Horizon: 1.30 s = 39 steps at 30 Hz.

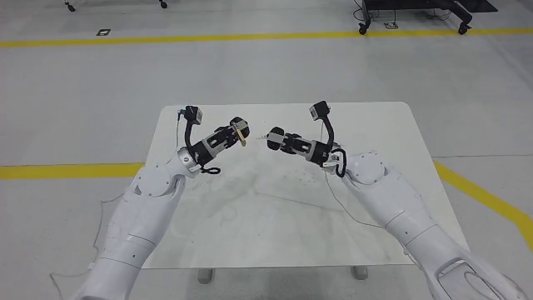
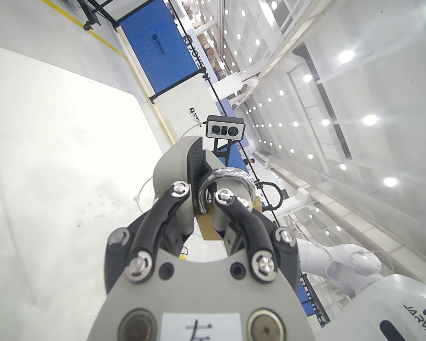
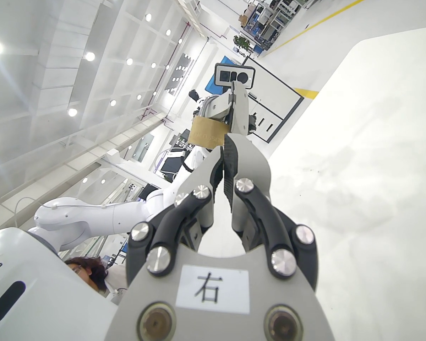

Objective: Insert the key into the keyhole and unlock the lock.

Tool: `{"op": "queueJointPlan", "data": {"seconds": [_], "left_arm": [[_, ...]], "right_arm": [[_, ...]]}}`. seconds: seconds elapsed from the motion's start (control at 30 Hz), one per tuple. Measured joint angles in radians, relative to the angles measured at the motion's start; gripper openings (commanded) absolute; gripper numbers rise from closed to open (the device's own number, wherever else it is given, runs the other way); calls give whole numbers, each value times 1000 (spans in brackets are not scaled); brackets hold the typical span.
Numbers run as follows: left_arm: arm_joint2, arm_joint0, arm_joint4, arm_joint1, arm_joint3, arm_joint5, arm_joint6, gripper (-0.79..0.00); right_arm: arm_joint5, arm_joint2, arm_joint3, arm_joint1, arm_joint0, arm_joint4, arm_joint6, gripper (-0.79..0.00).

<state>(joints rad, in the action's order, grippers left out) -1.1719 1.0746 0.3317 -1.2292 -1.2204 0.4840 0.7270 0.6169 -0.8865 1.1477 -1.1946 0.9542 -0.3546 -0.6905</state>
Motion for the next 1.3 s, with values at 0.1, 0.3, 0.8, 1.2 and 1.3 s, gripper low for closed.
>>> {"op": "queueJointPlan", "data": {"seconds": [0.1, 0.3, 0.8, 1.2, 1.3], "left_arm": [[-1, 0, 12, -1, 4, -19, -3, -785], [11, -19, 110, -8, 39, -196, 19, -785], [21, -97, 349, -32, 155, -421, 89, -785], [33, -81, 234, -37, 125, -286, -17, -785], [34, -72, 213, -38, 115, -276, -32, -785]], "right_arm": [[24, -13, -5, -1, -2, 55, 49, -785], [74, -38, 55, 1, 33, 355, 272, -785], [30, -45, 125, -5, 76, 545, 431, -785], [-97, -17, 268, -18, 156, 822, 596, -785], [-106, -1, 267, -26, 155, 844, 606, -785]]}}
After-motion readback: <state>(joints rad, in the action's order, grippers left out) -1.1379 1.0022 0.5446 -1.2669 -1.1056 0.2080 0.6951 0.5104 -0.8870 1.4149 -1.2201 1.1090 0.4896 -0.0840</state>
